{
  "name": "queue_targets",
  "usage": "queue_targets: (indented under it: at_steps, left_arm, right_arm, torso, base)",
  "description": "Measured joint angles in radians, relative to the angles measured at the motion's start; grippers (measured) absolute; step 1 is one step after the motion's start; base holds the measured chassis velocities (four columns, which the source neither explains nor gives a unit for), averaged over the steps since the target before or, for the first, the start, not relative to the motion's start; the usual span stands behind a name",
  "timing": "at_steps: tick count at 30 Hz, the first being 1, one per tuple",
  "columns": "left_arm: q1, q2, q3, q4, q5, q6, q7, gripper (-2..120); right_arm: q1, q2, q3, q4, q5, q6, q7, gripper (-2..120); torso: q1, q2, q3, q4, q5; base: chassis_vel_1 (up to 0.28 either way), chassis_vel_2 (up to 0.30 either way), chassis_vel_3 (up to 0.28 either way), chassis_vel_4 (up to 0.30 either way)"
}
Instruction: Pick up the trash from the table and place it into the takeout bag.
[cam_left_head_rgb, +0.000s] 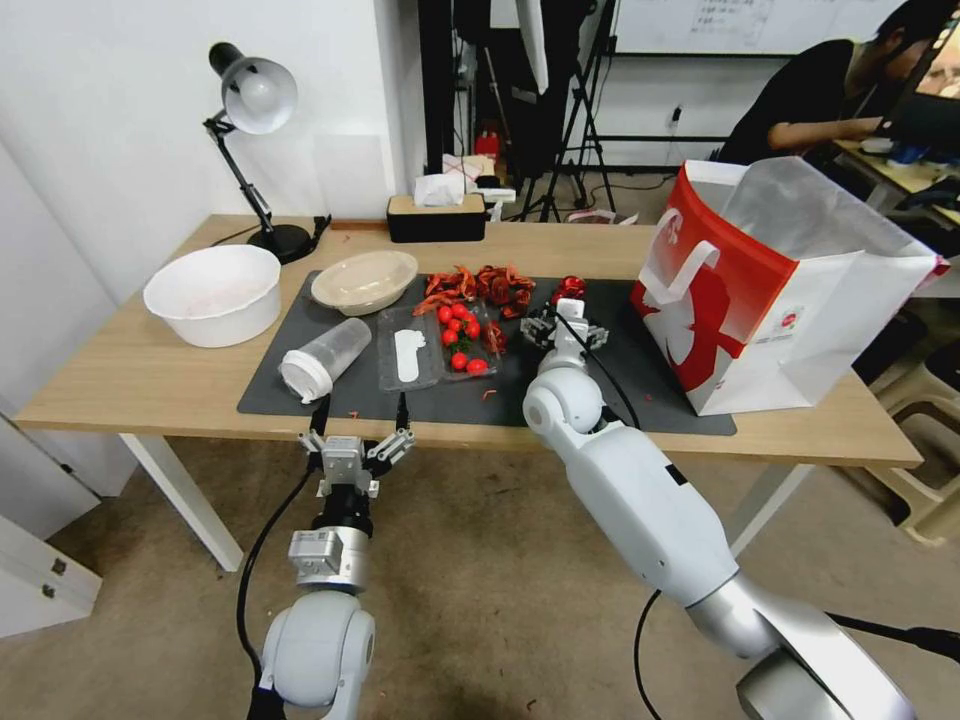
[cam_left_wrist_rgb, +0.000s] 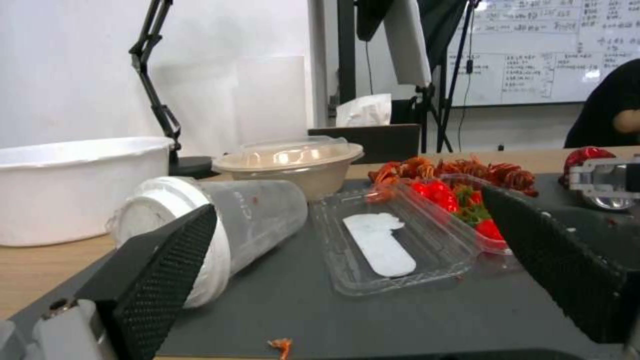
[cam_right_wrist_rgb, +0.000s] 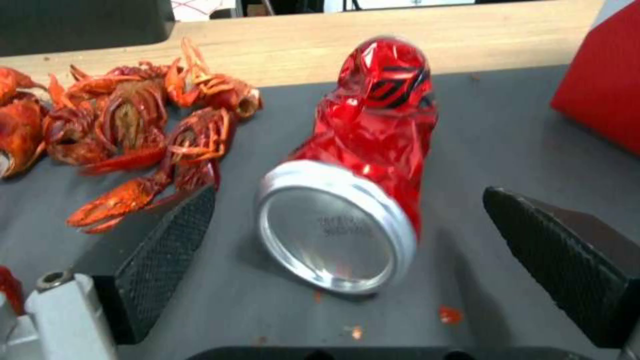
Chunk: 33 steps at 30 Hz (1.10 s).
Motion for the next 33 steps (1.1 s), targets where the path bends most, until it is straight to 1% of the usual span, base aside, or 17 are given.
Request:
queue_targets:
  at_steps: [3, 4, 7, 8, 9, 11, 13, 15, 24, 25, 27, 28, 30, 31, 33]
  left_arm:
    - [0.002, 0.0, -0.001, 0.0, 0.0, -0.005, -0.001, 99]
    - [0.002, 0.0, -0.001, 0.0, 0.0, -0.005, -0.001, 99]
    - [0.003, 0.0, -0.004, 0.0, 0.0, -0.009, -0.002, 99]
    - [0.003, 0.0, -0.004, 0.0, 0.0, -0.009, -0.002, 99]
    - [0.003, 0.0, -0.005, 0.001, 0.0, -0.01, -0.002, 99]
    - [0.003, 0.0, -0.005, 0.002, 0.0, -0.012, -0.002, 99]
    - [0.003, 0.0, -0.006, 0.003, 0.0, -0.012, -0.002, 99]
    - [0.003, 0.0, -0.005, 0.003, 0.0, -0.012, -0.002, 99]
    - [-0.001, 0.0, -0.003, 0.004, 0.002, -0.013, -0.002, 99]
    - [-0.001, 0.0, -0.002, 0.004, 0.002, -0.013, -0.002, 99]
    - [-0.002, 0.0, -0.002, 0.004, 0.003, -0.012, -0.002, 99]
    - [-0.002, 0.0, -0.002, 0.004, 0.003, -0.012, -0.002, 99]
    - [-0.002, 0.0, -0.002, 0.004, 0.003, -0.012, -0.002, 99]
    - [-0.002, 0.0, -0.002, 0.004, 0.003, -0.012, -0.002, 99]
    - [-0.002, 0.0, -0.001, 0.004, 0.003, -0.012, -0.002, 99]
  right_arm:
    - [0.002, 0.016, 0.0, -0.021, -0.012, -0.003, 0.003, 86]
    - [0.002, 0.016, 0.0, -0.021, -0.012, -0.003, 0.003, 86]
    - [0.0, 0.02, 0.0, -0.022, -0.015, -0.004, 0.004, 72]
    - [0.0, 0.02, 0.0, -0.022, -0.015, -0.004, 0.004, 72]
    - [-0.001, 0.02, 0.0, -0.021, -0.016, -0.004, 0.004, 68]
    - [-0.004, 0.018, 0.002, -0.013, -0.019, -0.004, 0.006, 57]
    - [-0.006, 0.017, 0.002, -0.008, -0.02, -0.004, 0.007, 55]
    - [-0.01, 0.013, 0.003, 0.002, -0.02, -0.006, 0.007, 50]
    - [-0.032, -0.011, 0.016, 0.068, -0.025, -0.008, 0.011, 50]
    - [-0.04, -0.022, 0.02, 0.094, -0.036, 0.001, 0.002, 50]
    - [-0.069, -0.064, 0.037, 0.185, -0.082, 0.091, -0.098, 50]
    - [-0.069, -0.064, 0.037, 0.185, -0.082, 0.091, -0.098, 50]
    - [-0.084, -0.083, 0.052, 0.229, -0.086, 0.148, -0.165, 50]
    - [-0.084, -0.083, 0.052, 0.229, -0.086, 0.148, -0.165, 50]
    - [-0.094, -0.097, 0.064, 0.26, -0.086, 0.186, -0.212, 50]
  torso:
    - [0.0, 0.0, 0.0, 0.0, 0.0]
    - [0.0, 0.0, 0.0, 0.0, 0.0]
    - [0.0, 0.0, 0.0, 0.0, 0.0]
    - [0.0, 0.0, 0.0, 0.0, 0.0]
    - [0.0, 0.0, 0.0, 0.0, 0.0001]
    - [0.0, 0.0, 0.0, 0.0, 0.0]
    - [0.0, 0.0, 0.0, 0.0001, 0.0001]
    - [0.0, 0.0, 0.0, 0.0001, 0.0001]
    - [0.0, 0.0, 0.0, 0.0001, 0.0001]
    - [0.0, 0.0, 0.0, 0.0001, 0.0001]
    - [0.0, 0.0, 0.0, 0.0, 0.0002]
    - [0.0, 0.0, 0.0, 0.0, 0.0002]
    - [0.0, 0.0, 0.0, 0.0, 0.0002]
    - [0.0, 0.0, 0.0, 0.0, 0.0002]
    - [0.0, 0.0, 0.0, 0.0001, 0.0002]
  base:
    - [0.0, 0.0, 0.0, 0.0]
    - [0.0, 0.0, 0.0, 0.0]
    - [0.0, 0.0, 0.0, 0.0]
    - [0.0, 0.0, 0.0, 0.0]
    - [0.0, 0.0, 0.0, 0.0]
    - [0.0, 0.0, 0.0, 0.0]
    - [0.0, 0.0, 0.0, 0.0]
    - [0.0, 0.0, 0.0, 0.0]
    - [0.0, 0.0, 0.0, 0.0]
    - [0.0, 0.0, 0.0, 0.0]
    - [0.0, 0.0, 0.0, 0.0]
    - [0.0, 0.0, 0.0, 0.0]
    - [0.0, 0.0, 0.0, 0.0]
    - [0.0, 0.0, 0.0, 0.0]
    - [0.0, 0.0, 0.0, 0.0]
